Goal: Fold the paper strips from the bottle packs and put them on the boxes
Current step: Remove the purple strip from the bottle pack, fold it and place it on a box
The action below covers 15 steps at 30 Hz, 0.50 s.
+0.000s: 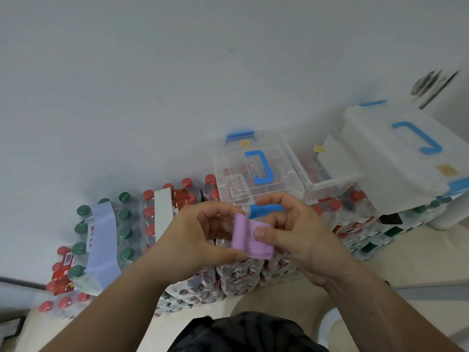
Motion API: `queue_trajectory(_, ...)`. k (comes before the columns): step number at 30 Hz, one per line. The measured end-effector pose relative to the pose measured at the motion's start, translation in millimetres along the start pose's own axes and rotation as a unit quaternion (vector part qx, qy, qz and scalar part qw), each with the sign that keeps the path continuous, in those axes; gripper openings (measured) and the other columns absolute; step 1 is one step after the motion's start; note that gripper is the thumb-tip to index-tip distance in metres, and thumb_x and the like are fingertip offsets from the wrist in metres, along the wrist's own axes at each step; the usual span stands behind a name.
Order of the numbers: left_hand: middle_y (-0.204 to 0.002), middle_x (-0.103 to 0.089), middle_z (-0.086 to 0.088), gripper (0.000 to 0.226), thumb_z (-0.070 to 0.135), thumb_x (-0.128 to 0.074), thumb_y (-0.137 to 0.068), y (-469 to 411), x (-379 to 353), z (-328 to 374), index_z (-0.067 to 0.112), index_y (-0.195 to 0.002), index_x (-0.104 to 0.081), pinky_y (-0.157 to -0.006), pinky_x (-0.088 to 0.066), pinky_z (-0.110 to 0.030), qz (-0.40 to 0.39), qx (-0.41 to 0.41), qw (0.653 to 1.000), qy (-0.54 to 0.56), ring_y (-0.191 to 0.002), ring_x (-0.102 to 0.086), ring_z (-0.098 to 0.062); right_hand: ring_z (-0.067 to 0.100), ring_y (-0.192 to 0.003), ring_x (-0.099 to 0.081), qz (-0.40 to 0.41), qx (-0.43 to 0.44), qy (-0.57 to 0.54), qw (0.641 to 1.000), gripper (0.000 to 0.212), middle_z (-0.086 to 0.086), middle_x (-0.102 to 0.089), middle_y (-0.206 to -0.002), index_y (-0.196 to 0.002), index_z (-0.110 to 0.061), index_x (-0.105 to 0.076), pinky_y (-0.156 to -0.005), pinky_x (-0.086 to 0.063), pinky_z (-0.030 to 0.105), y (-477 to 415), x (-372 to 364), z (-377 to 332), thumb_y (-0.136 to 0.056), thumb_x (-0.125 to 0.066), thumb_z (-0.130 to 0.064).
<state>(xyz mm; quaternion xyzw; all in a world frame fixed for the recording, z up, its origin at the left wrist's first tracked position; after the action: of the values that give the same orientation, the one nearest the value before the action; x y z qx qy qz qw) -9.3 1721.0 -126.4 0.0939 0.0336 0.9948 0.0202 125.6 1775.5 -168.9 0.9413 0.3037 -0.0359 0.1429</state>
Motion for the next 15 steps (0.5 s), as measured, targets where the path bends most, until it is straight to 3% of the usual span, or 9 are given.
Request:
queue_trajectory(3,-0.101,-0.075,-0.01,0.054,-0.003,-0.09,-0.063,-0.2,-5.6,-3.0,0.02,-0.107,-0.069,-0.08,-0.062,-0.041,-0.015,0.014,1.0,-0.023,-0.089,-0.075,-0.028,0.023,-0.072,-0.063,0.011,0.026,0.051,0.998,0.044,0.014,-0.066,-0.073,-0.115,-0.022,-0.064,-0.075,-0.059,0.037,0.3,-0.3,-12.4,-0.081,-0.078,0.002)
queue_trajectory(6,-0.092,-0.075,-0.009,0.055,0.001,-0.09,-0.066,-0.9,-4.3,-2.7,0.029,-0.108,-0.069,-0.076,-0.063,-0.044,0.009,0.022,0.998,-0.062,-0.081,-0.074,-0.027,0.024,-0.071,-0.066,0.03,0.035,0.07,0.996,0.035,0.014,-0.07,-0.072,-0.111,-0.025,-0.067,-0.08,-0.059,0.043,1.5,0.3,-20.1,-0.083,-0.08,-0.009)
queue_trajectory(11,-0.093,-0.072,0.013,0.056,0.019,-0.087,-0.072,-1.7,-8.5,12.8,0.035,-0.122,-0.067,-0.072,-0.059,-0.028,0.031,-0.062,0.972,-0.225,-0.082,-0.068,-0.016,0.024,-0.083,-0.078,0.045,0.025,0.049,0.998,0.016,0.014,-0.079,-0.085,-0.105,-0.02,-0.071,-0.083,-0.062,0.039,3.0,-0.9,-18.7,-0.09,-0.072,-0.016)
queue_trajectory(15,-0.095,-0.061,0.029,0.056,0.035,-0.076,-0.076,-1.0,-23.6,27.5,0.035,-0.131,-0.062,-0.077,-0.049,-0.01,0.016,-0.123,0.937,-0.325,-0.087,-0.061,-0.001,0.029,-0.081,-0.076,0.072,0.009,0.074,0.995,0.032,0.018,-0.077,-0.079,-0.106,-0.022,-0.07,-0.081,-0.062,0.037,2.8,2.6,-10.7,-0.079,-0.084,-0.012)
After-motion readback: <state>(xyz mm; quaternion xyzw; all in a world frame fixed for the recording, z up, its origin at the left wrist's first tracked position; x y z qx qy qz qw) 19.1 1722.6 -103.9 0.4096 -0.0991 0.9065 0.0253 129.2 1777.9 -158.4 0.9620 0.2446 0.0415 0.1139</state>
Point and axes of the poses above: each hand's wrist, its own y-axis away from the middle knuckle, its own x-axis out of the back of the hand, z = x × y, the point moved 10 cm from there along -y, towards the middle knuckle
